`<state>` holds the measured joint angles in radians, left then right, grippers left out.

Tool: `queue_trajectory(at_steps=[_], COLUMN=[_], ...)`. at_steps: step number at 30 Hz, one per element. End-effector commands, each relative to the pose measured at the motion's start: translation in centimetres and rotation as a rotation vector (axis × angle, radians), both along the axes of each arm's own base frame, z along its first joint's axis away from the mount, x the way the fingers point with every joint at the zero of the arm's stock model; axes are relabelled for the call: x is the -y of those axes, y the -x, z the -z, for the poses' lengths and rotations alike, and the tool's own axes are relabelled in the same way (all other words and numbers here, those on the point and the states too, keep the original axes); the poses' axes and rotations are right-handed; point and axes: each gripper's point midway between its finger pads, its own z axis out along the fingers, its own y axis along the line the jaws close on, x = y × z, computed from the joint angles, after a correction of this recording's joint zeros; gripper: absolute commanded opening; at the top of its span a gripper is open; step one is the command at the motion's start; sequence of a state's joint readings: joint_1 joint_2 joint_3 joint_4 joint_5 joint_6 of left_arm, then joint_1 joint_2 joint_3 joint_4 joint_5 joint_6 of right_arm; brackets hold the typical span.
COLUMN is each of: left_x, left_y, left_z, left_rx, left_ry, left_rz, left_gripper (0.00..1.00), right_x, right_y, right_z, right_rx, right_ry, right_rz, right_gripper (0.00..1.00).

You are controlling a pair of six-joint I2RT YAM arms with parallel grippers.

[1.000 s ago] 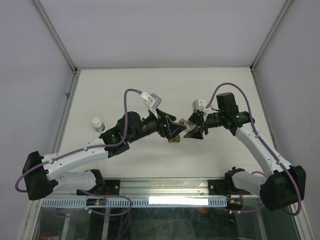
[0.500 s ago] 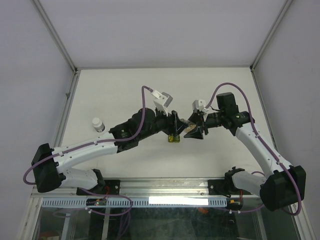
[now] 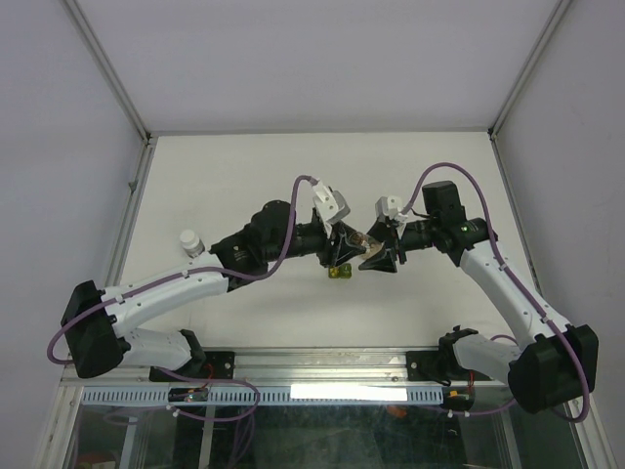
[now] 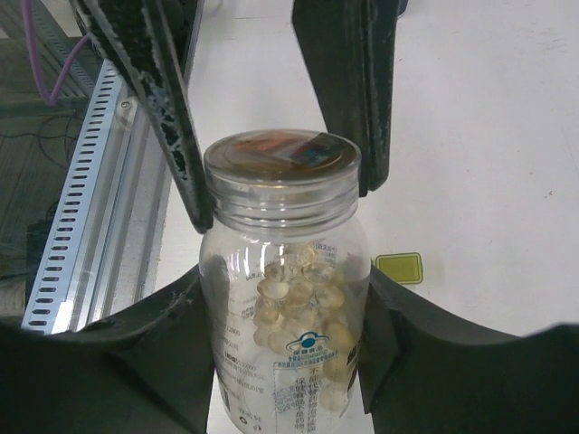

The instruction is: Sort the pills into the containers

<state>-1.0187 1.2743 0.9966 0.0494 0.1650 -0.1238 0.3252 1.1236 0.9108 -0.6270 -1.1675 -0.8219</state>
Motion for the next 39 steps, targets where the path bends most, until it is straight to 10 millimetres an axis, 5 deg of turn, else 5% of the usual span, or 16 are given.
queue_trajectory(at_steps=[1, 4, 9, 10, 13, 19, 23, 30, 39], left_x=[-0.2, -1.0, -2.0, -2.7, -4.8, -6.4, -5.5, -2.2, -0.7], left_y=[4.5, 1.7, -1.2, -1.6, -1.4, -0.4, -1.1, -1.1, -1.6], left_z=[0.5, -0.2, -3.9, -4.8, -6.9, -7.8, -7.2, -5.7, -4.3], left_rx=[0.406, 0.424, 0.412, 0.401, 0.339, 0.052, -0.079, -0.073, -0.101], left_ry=[-0.057, -0.045, 0.078, 0.125, 0.266, 0.443, 0.418, 0.239, 0.16], left_rz=[0.509, 0.493, 0.242, 0.166, 0.037, -0.045, -0.121, -0.231, -0.244], left_gripper=[0.23, 0.37, 0.97, 0.99, 0.99, 0.96, 0.87, 0.85, 0.72], right_x=[-0.4, -0.3, -0.3, -0.3, -0.3, -0.4, -0.4, -0.4, -0.4], right_y=[-0.3, -0.3, -0.4, -0.4, -0.4, -0.4, -0.5, -0.5, -0.5], right_z=[-2.8, -2.8, -2.7, -2.8, -2.7, -2.6, -2.5, -2.5, -2.4], right_rx=[0.076, 0.077, 0.079, 0.082, 0.079, 0.074, 0.069, 0.069, 0.068], right_ry=[-0.054, -0.053, -0.05, -0.05, -0.051, -0.049, -0.047, -0.046, -0.045], right_rz=[-0.017, -0.016, -0.013, -0.014, -0.017, -0.017, -0.016, -0.015, -0.014], right_gripper=[0.0, 0.0, 0.0, 0.0, 0.0, 0.0, 0.0, 0.0, 0.0])
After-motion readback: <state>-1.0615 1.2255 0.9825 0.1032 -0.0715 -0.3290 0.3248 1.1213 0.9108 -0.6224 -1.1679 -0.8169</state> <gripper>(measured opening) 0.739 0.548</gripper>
